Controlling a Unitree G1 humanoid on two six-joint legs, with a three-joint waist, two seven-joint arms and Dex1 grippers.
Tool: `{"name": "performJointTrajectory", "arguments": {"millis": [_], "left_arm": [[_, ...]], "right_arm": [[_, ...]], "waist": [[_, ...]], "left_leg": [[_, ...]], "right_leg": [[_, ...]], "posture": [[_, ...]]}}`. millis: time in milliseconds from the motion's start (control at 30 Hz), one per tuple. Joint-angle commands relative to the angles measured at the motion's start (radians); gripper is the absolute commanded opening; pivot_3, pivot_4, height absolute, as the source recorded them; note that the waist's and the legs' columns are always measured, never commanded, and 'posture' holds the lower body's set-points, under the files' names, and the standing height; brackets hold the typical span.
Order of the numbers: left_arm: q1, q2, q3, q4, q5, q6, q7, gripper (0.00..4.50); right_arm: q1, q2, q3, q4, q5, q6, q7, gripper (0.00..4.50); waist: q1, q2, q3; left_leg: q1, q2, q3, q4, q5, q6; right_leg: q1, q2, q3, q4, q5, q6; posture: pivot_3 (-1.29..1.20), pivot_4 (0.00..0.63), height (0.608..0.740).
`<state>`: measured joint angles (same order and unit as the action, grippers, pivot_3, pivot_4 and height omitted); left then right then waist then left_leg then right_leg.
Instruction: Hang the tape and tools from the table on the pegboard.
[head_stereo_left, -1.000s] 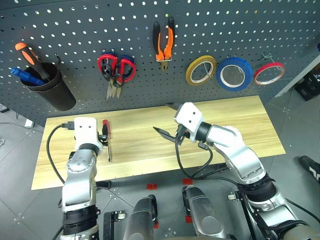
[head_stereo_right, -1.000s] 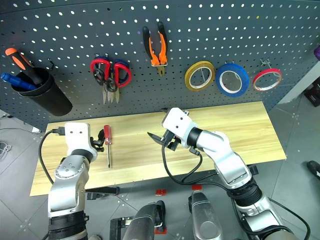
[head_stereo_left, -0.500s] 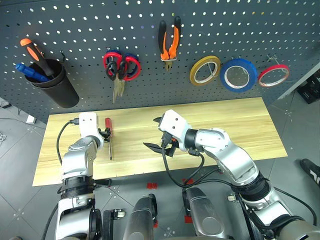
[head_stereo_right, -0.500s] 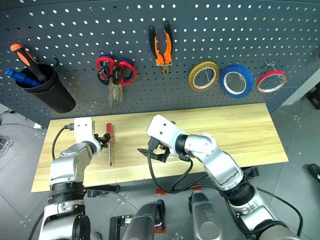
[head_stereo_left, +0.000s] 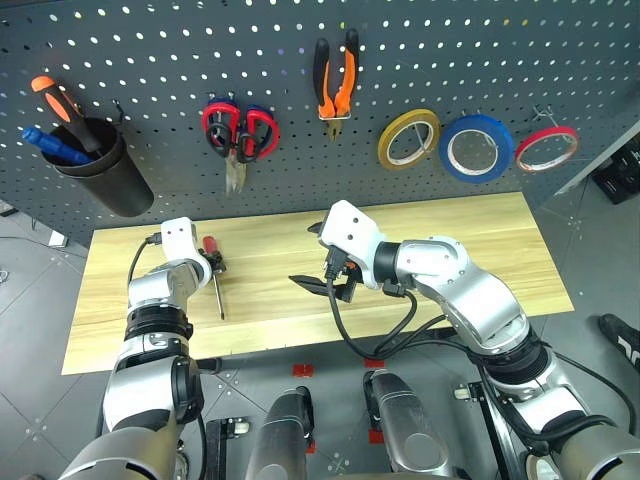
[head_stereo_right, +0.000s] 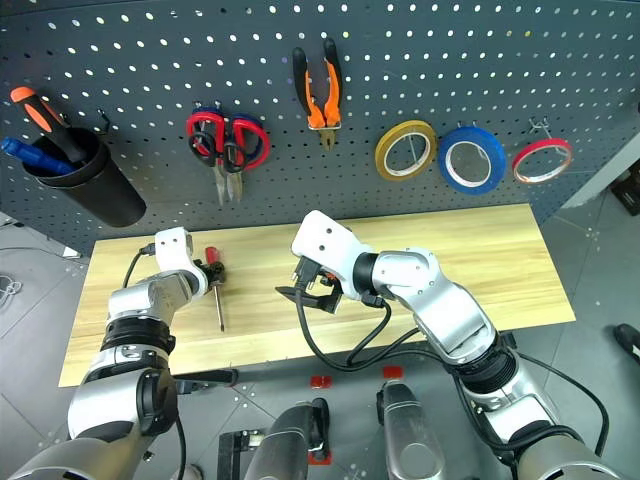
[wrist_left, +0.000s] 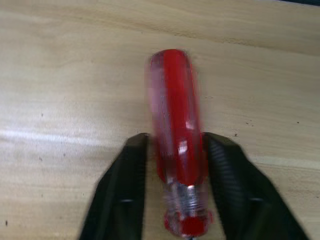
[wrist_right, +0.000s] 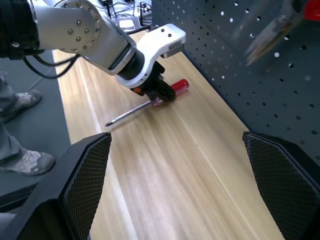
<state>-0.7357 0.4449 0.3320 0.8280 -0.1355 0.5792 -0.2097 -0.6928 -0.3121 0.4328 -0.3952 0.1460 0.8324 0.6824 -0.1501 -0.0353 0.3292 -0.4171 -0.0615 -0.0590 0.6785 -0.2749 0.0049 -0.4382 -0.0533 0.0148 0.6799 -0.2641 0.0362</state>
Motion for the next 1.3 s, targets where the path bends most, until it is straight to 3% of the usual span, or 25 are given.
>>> {"name": "performJointTrajectory", "arguments": {"millis": [33, 233, 333, 433, 533, 667, 867, 1067, 1300], "left_arm": [[0.106, 0.019, -0.034, -0.142, -0.004, 0.024, -0.046, 0.94], [0.454, 0.049, -0.064, -0.787, -0.113, 0.108, -0.205, 0.94], [0.582, 0.085, -0.048, -1.102, -0.137, 0.054, -0.248, 0.94], [0.592, 0.099, 0.001, -1.298, -0.132, -0.001, -0.209, 0.94], [0.492, 0.106, 0.072, -1.405, -0.139, 0.014, -0.126, 0.94], [0.328, 0.173, 0.105, -1.417, -0.124, 0.009, -0.085, 0.94], [0.066, 0.282, 0.135, -1.127, -0.109, -0.186, -0.108, 0.94], [0.060, 0.289, 0.143, -0.974, -0.057, -0.362, -0.076, 0.94], [0.171, 0.232, 0.188, -0.965, -0.003, -0.444, 0.044, 0.94]], "right_arm": [[-0.026, -0.008, -0.010, -0.052, 0.024, -0.005, 0.023, 4.50], [-0.027, 0.002, -0.064, -0.072, 0.091, -0.081, 0.071, 4.50], [-0.037, 0.006, -0.108, -0.075, 0.136, -0.121, 0.096, 4.50], [-0.057, 0.019, -0.147, -0.061, 0.173, -0.152, 0.106, 4.50], [-0.086, 0.035, -0.178, -0.034, 0.206, -0.176, 0.115, 4.50], [-0.140, 0.046, -0.198, 0.021, 0.239, -0.133, 0.110, 4.50], [-0.195, 0.069, -0.200, 0.093, 0.216, -0.164, 0.075, 4.50], [-0.203, 0.070, -0.185, 0.109, 0.184, -0.192, 0.049, 4.50], [-0.203, 0.078, -0.189, 0.095, 0.192, -0.198, 0.034, 4.50]], "waist": [[-0.008, 0.000, 0.000], [-0.029, 0.000, 0.000], [-0.029, -0.001, -0.001], [-0.012, 0.000, -0.001], [-0.003, -0.001, -0.002], [0.000, -0.001, -0.002], [-0.003, -0.002, -0.002], [-0.016, -0.002, -0.003], [-0.024, -0.003, -0.004]], "left_leg": [[0.000, 0.000, 0.000, 0.000, 0.000, 0.000], [-0.002, 0.001, 0.003, -0.001, 0.000, 0.000], [-0.004, 0.002, 0.002, -0.001, 0.000, 0.000], [-0.003, 0.002, 0.002, -0.001, 0.000, 0.000], [-0.003, 0.002, 0.002, 0.000, 0.000, 0.001], [-0.003, 0.002, 0.002, 0.000, 0.002, -0.001], [-0.004, 0.002, 0.004, 0.000, 0.002, -0.001], [-0.005, 0.002, 0.005, 0.001, 0.002, -0.001], [-0.009, 0.002, 0.006, 0.001, 0.002, -0.001]], "right_leg": [[-0.001, 0.000, 0.000, 0.000, 0.000, 0.000], [-0.004, -0.001, 0.000, 0.000, 0.001, -0.002], [-0.004, -0.001, 0.000, -0.001, 0.002, -0.003], [-0.004, -0.001, -0.001, -0.001, 0.003, -0.005], [-0.003, -0.001, -0.001, -0.001, 0.006, -0.006], [-0.003, 0.000, -0.002, 0.000, 0.006, -0.006], [-0.005, 0.000, -0.003, 0.001, 0.006, -0.006], [-0.008, 0.000, -0.002, 0.000, 0.007, -0.006], [-0.012, 0.000, -0.002, 0.001, 0.007, -0.007]], "posture": [[-0.33, 0.337, 0.740], [-0.34, 0.316, 0.740], [-0.32, 0.298, 0.740], [-0.31, 0.286, 0.740], [-0.29, 0.280, 0.740], [-0.27, 0.269, 0.740], [-0.27, 0.256, 0.740], [-0.29, 0.254, 0.740], [-0.30, 0.253, 0.740]]}}
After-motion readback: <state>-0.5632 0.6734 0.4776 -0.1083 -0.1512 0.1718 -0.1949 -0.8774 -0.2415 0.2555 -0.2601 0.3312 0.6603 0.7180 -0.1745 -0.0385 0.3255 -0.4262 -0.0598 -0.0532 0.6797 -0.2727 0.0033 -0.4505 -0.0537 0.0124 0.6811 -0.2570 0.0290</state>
